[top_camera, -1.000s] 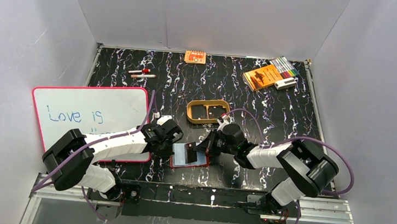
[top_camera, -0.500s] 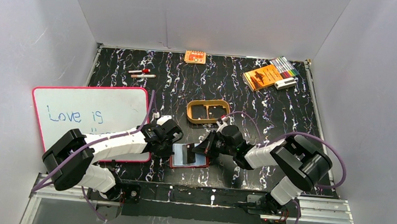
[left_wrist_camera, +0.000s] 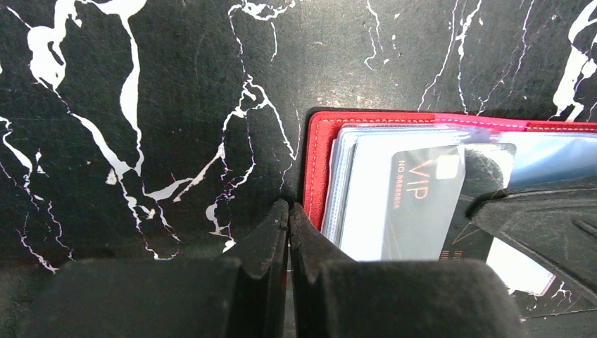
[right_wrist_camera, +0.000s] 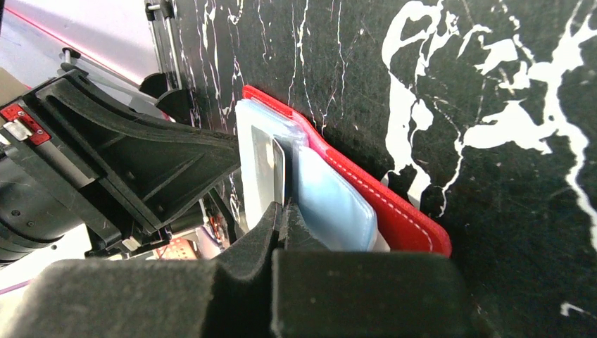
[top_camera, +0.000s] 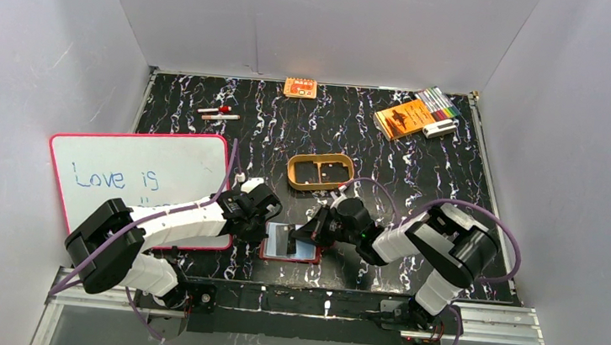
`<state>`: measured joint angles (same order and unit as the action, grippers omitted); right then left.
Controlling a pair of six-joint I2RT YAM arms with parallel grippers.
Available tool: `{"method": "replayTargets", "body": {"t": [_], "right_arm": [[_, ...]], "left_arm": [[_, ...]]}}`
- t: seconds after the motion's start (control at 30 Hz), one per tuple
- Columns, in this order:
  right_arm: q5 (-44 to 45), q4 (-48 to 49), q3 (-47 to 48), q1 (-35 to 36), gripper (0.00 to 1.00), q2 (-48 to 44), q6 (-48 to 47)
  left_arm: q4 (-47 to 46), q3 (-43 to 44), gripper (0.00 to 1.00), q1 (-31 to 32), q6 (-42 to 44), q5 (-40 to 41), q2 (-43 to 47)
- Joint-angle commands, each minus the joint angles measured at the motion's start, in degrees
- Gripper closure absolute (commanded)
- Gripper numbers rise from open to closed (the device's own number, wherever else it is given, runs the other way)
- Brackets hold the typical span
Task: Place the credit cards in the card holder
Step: Insert the credit card into the card holder.
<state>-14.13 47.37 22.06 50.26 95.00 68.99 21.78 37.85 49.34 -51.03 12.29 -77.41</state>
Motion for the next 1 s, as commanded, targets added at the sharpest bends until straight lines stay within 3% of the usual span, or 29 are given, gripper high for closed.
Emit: {"method": "replayTargets", "body": {"t": [0.0,0.1,0.27,0.6,0.73,0.97], "right_arm": [[0.09,0.48,1.73,1.56,1.00,1.66,0.05],[0.35,-0.37,1.60,1.63,1.00,0.94,0.21],[0.62,-3.62,1.43,1.64,0.81,-1.36,-0.04],[-0.02,-10.13,2.03,1.62,0.56,-5.12,-2.25],[-0.87,-16.93,4.81,1.68,0.53,-6.25,-5.02],[-3.10,-15.19,7.01,1.77,0.54,-3.69,-4.37]], "left_arm": [[-1.74,-1.50,1.00,0.14,-0.91,-1.86,-0.31],[-1.76,-1.45,1.00,0.14,-0.90,-1.60,-0.14],[-1.66,-1.55,1.00,0.14,-0.92,-1.40,0.17],[-1.49,-1.55,1.00,0.14,-1.08,-1.40,0.39],[-1.79,-1.55,1.00,0.14,-1.26,-1.77,0.18],[-3.88,-2.30,1.00,0.14,-1.08,-3.66,1.11]]}}
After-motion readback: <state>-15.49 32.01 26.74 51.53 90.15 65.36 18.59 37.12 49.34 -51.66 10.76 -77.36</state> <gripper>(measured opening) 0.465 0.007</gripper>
